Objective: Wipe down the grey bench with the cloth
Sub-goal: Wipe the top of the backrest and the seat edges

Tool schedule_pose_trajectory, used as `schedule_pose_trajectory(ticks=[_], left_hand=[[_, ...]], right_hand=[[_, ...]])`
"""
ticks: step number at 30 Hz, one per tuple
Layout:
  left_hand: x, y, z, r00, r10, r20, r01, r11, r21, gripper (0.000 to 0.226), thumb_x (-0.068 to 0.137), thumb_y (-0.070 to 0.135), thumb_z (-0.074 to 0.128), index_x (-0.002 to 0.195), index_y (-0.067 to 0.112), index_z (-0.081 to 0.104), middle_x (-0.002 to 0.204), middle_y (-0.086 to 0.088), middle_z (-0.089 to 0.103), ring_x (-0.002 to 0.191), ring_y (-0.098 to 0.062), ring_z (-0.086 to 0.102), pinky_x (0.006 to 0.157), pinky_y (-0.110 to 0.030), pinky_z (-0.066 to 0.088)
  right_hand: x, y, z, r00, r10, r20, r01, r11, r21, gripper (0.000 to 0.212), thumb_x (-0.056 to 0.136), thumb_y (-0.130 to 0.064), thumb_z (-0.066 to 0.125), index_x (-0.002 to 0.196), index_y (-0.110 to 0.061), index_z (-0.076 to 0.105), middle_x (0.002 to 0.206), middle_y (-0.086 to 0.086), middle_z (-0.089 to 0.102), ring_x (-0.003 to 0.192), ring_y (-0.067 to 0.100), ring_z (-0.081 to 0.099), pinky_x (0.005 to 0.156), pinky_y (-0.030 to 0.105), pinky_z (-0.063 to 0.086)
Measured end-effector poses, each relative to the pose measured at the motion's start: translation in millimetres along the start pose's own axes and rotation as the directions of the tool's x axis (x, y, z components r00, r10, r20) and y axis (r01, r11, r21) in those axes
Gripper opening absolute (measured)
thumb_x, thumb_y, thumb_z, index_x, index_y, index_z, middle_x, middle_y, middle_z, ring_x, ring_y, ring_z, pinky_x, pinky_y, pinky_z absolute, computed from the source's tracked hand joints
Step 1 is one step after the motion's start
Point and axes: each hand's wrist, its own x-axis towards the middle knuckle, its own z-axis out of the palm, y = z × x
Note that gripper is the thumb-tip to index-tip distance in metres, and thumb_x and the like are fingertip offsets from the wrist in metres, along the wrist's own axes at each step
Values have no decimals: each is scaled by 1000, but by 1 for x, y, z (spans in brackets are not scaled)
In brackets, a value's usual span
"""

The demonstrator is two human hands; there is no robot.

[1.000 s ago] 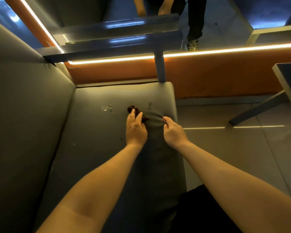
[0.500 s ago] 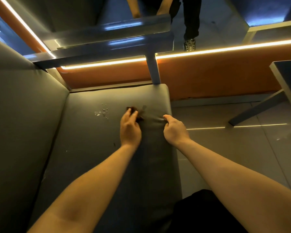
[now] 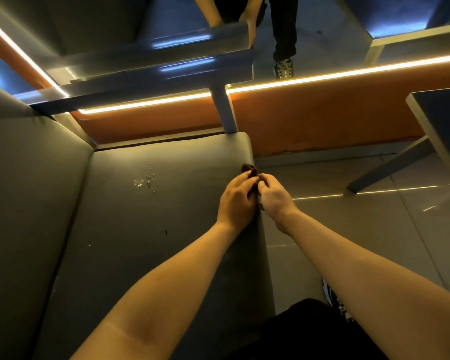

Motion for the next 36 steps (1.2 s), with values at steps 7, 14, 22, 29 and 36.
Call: schedule_pose_trajectory(ticks=[7,14,22,29,36], left_hand=[[2,-12,-2,990,141,-25,-137,981,135,32,96,7,62,127,5,67,136,-16,60,129,-30,53,114,-40,41],[31,-30,-14,956,-214,-198,241,963,120,44,101,3,50,145,9,52,157,-14,40,147,-30,33,121,-38,26],[-3,12,13,999,36,-4,-36,996,87,42,93,8,68,134,9,63,143,-13,56,136,-31,49,115,-43,41],[-3,13,12,991,120,56,-127,984,124,42,91,4,68,132,9,65,139,-12,60,132,-29,52,112,-42,45],[38,-16,-9,965,-214,-153,239,956,168,43,99,0,50,141,5,56,155,-18,43,146,-34,36,122,-39,24]], right_hand=[[0,11,3,998,-44,-39,40,995,-89,36,108,-27,40,139,-19,56,133,7,61,122,26,56,108,45,46],[4,8,-2,999,-41,2,40,973,-227,46,110,-33,35,153,-18,43,149,7,52,137,28,46,115,43,38],[10,13,-8,1000,20,-5,-20,1000,19,43,98,-48,37,131,-31,59,123,3,65,114,26,62,99,52,54],[4,17,-12,998,41,40,-49,975,218,26,109,-32,37,111,-34,63,119,6,67,114,28,64,99,51,55],[1,17,-17,994,45,101,-65,977,201,30,110,-34,38,135,-28,52,129,5,61,120,20,59,97,44,56]])
